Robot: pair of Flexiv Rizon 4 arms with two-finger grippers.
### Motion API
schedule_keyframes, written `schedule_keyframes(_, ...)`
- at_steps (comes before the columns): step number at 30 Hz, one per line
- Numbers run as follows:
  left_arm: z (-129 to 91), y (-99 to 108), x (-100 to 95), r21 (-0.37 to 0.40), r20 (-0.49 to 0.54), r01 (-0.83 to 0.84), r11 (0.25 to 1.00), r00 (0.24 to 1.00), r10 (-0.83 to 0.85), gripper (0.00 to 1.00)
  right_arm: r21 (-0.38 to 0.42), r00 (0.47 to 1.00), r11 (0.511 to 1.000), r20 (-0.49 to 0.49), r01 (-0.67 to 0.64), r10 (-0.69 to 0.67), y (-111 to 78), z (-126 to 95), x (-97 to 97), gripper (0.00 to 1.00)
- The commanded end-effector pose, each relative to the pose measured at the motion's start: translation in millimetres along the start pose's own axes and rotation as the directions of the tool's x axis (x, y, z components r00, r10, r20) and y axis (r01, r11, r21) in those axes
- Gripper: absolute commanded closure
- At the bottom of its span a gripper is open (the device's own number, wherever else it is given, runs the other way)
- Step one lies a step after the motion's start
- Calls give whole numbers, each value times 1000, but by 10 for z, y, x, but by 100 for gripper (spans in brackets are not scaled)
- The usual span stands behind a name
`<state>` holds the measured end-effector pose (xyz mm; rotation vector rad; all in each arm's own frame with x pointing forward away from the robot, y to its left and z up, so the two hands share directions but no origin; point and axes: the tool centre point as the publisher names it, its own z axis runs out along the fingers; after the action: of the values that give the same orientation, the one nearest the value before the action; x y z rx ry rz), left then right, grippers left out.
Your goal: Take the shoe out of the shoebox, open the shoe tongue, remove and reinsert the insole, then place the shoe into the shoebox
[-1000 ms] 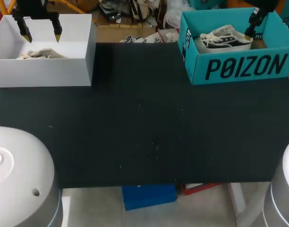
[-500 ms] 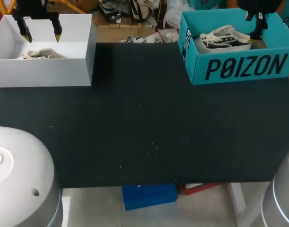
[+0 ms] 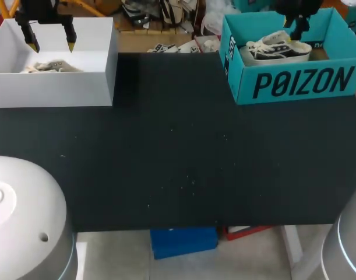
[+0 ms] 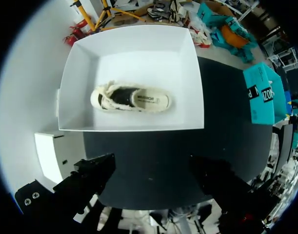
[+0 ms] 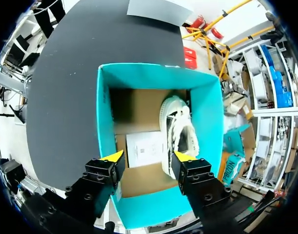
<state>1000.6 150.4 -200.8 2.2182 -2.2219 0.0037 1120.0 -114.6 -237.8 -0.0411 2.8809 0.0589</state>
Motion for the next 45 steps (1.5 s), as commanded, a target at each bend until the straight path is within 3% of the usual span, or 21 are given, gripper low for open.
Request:
schedule_keyframes(1, -6, 3, 2, -1, 1, 1, 1000, 1000, -1, 0, 8, 998, 1000, -52, 19, -19, 2, 365, -348, 60)
schedule_keyframes(4, -6, 3, 2, -1, 1, 1, 1000, 1000, -1, 0, 10, 998, 999, -58, 39, -38, -3, 540, -423, 56)
schedule_keyframes(12, -6, 3, 2, -1, 1, 1, 1000, 1000, -1, 0, 17, 996, 999, -77, 51, -50, -76, 967, -619, 62)
schedule_keyframes(22, -6, 3, 2, -1, 1, 1, 1000, 1000, -1, 0, 28, 992, 998, -114, 54, -50, -233, 1321, -732, 58)
schedule_keyframes(45, -6, 3, 2, -1, 1, 1, 1000, 1000, -1, 0, 50, 979, 997, -197, 66, -55, -364, 1867, -536, 58)
